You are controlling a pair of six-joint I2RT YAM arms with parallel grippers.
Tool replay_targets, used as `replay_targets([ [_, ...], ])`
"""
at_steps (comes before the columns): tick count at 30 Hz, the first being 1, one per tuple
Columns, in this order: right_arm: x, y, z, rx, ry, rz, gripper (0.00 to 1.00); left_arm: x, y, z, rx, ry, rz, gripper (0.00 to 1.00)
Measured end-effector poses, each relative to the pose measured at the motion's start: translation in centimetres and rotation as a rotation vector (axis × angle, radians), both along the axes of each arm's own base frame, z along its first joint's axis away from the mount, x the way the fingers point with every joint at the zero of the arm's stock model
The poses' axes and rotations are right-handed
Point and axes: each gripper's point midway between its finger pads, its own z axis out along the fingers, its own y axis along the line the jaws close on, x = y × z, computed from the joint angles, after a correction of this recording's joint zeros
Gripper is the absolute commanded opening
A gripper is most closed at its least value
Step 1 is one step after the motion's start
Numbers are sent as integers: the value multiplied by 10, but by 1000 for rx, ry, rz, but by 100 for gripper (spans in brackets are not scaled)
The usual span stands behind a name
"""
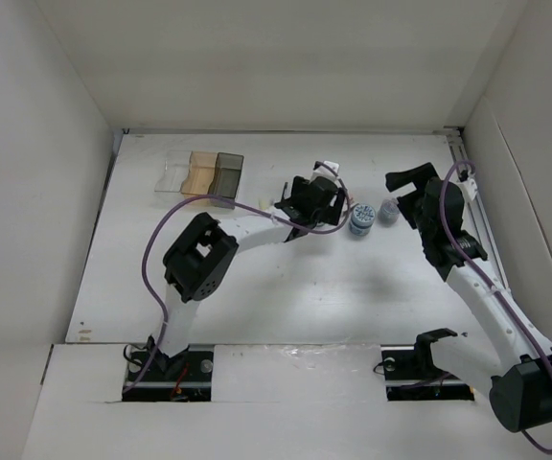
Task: Sort the stationery into containers
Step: Grab a piece of stationery with the left arm, then place the stationery into the container
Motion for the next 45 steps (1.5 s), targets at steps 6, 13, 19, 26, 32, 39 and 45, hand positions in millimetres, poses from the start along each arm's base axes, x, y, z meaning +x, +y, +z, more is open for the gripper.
replay_targets([
  [6,-1,5,0,3,0,31,98,13,-4,-12,49,-12,18,76],
  [13,-1,10,0,3,1,58,98,19,-2,-17,76,-22,36,38],
  [19,-1,10,1,3,-1,63,98,9,8,-10,67,-18,40,35],
  [26,-2,11,3,5,-7,64,98,15,54,87,-115,-98,137,33],
  [32,-4,16,4,14,-11,93,98,73,167,164,-319,-222,442,35],
  [39,-5,24,4,23,-8,129,98,133,305,120,-308,-158,797,35],
  [45,-5,35,0,28,3,172,98,151,379,73,-273,-59,944,37],
])
